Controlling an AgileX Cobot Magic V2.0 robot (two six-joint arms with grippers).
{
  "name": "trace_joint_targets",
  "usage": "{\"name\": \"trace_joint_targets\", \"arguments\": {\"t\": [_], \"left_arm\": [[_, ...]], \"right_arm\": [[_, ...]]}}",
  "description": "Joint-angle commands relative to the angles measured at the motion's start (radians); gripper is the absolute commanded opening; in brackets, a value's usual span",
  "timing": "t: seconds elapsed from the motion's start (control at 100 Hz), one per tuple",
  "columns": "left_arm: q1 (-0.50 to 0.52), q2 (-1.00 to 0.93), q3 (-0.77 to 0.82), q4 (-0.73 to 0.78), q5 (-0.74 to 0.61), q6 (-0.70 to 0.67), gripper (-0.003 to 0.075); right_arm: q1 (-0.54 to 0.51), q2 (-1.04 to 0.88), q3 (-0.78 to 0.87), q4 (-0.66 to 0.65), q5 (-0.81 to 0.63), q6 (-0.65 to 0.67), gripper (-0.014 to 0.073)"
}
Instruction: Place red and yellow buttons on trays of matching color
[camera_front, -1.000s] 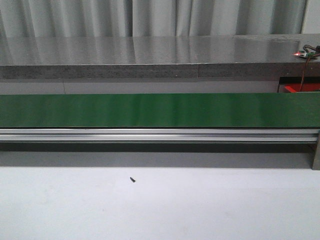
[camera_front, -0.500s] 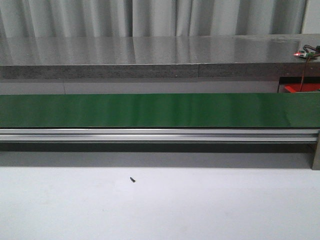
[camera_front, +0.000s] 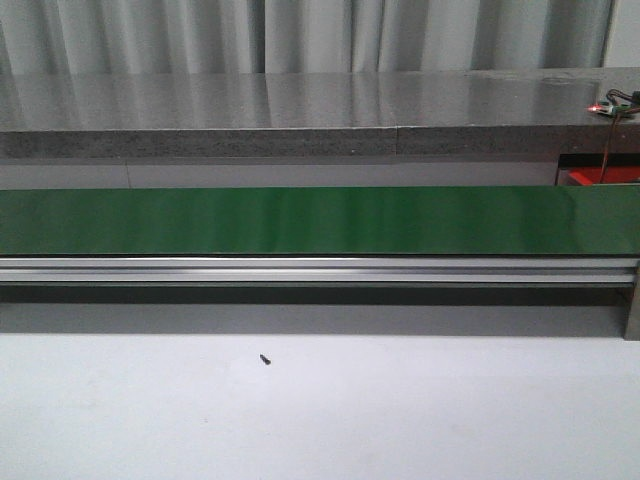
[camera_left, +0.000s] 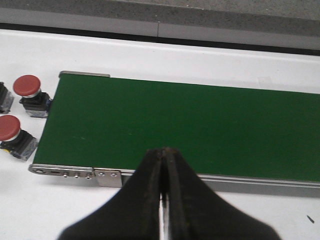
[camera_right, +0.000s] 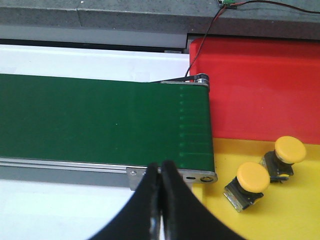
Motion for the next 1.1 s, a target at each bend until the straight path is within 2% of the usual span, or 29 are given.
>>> {"name": "trace_joint_targets", "arguments": {"t": [0.0,0.15,0.38,0.65,0.72,0.79,0.98,1.03,1.09], "left_arm": [[0.047,-0.011,-0.027,0.006,-0.085,-0.013,-0.0019],[0.16,-0.011,-0.027,0.042,-0.087,-0.013,-0.002],[0.238,-0.011,-0.027,0.057,-0.099,-0.024,-0.0019],[0.423,-0.003,-0.027,0.057,-0.099,-0.045,-0.0002],[0.454,0.01,-0.027,0.057,-0.099,-0.045,0.0051],[0.483,0.03,-0.027,0.057,-0.099,-0.045,0.0141],[0.543,0.107,-0.027,0.05,-0.099,-0.045,0.0482],[0.552,0.133,-0.027,0.05,-0.097,-0.045,0.053],[0.564,0.163,-0.027,0.05,-0.097,-0.045,0.0538]], "right_arm": [[0.002,-0.002,-0.025,0.0,-0.081,-0.009,-0.0067],[0.002,-0.002,-0.025,0.0,-0.081,-0.008,-0.0067],[0.002,-0.002,-0.025,0.0,-0.081,-0.008,-0.0067],[0.002,-0.002,-0.025,0.0,-0.081,-0.008,-0.0067],[0.002,-0.002,-0.025,0.0,-0.081,-0.008,-0.0067],[0.002,-0.002,-0.025,0.0,-0.081,-0.008,-0.0067],[0.002,-0.002,-0.025,0.0,-0.08,-0.008,-0.0067],[0.002,-0.002,-0.025,0.0,-0.08,-0.008,-0.0067],[0.002,-0.002,-0.025,0.0,-0.08,-0.008,-0.0067]]}}
